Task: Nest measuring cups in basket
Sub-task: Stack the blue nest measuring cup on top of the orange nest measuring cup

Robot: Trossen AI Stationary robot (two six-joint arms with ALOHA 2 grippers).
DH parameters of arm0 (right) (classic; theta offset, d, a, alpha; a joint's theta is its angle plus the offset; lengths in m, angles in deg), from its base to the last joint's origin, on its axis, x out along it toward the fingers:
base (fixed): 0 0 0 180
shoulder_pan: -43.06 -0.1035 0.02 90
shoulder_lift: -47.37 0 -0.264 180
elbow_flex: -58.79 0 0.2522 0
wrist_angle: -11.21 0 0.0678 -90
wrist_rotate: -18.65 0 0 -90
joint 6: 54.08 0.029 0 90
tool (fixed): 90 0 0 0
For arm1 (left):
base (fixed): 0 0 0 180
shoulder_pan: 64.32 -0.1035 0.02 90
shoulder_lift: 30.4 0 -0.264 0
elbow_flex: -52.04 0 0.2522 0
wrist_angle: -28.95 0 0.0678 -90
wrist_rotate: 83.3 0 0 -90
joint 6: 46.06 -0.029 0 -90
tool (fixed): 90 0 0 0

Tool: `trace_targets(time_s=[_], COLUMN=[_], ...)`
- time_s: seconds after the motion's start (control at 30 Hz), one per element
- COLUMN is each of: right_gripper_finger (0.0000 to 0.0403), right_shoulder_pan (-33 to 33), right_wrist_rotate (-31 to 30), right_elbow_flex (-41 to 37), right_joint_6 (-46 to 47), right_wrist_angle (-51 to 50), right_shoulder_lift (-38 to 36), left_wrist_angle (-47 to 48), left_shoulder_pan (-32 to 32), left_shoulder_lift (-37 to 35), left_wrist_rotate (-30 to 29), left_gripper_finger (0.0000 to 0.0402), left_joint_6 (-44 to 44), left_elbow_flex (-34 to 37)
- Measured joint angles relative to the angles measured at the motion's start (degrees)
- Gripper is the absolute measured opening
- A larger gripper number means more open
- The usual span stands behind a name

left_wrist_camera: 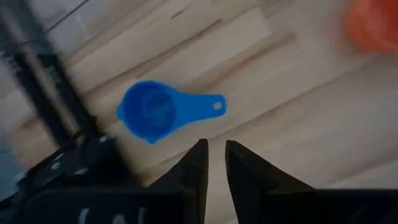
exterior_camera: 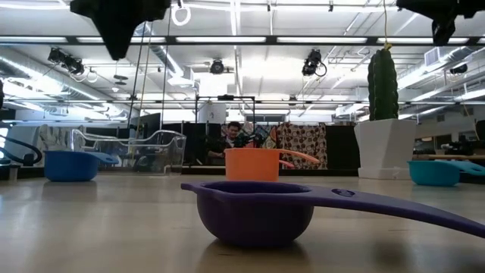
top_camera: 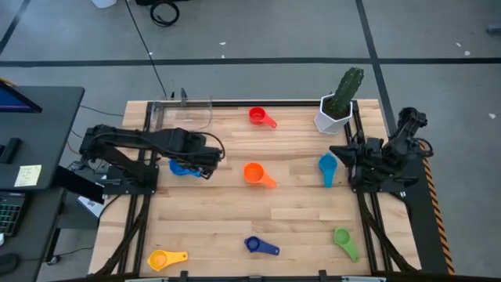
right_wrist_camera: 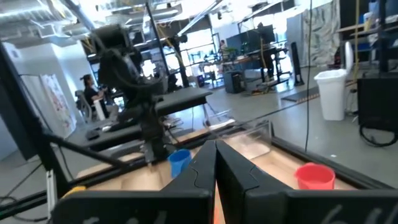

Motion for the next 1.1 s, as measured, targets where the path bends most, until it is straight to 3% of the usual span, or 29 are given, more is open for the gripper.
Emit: trace_targets(time_s=[0.37,0.7,0.93,1.1], right_gripper_finger=[0.0013,0.0013,0.0013,0.0013], right_shoulder_pan=[3.4,8.7,18.2,25.0], right_wrist_rotate=[0.1,3.2,16.0,26.3], right_elbow_flex=[9.9,22.9,32.1,36.2], right_joint_6=[0.0,2.9,14.1,19.1], right_wrist_angle=[-0.2,-7.7,-23.3,-29.4], right_shoulder_lift=[13.6,25.6,34.3,40.9], left_wrist_angle=[0.0,-10.8,-15.7,-15.5], left_shoulder_pan=[3.1,7.0,9.7,11.3], left_shoulder_lift=[-4.2,-19.5,-29.0,-31.5], left_wrist_rotate=[0.0,-1.5,-1.8,1.4], left_gripper_finger=[0.0023,0.0008,0.001,0.0011], left_joint_6=[1.5,0.0,-5.9,-12.3], left_elbow_flex=[12.1,23.6,29.4,31.2])
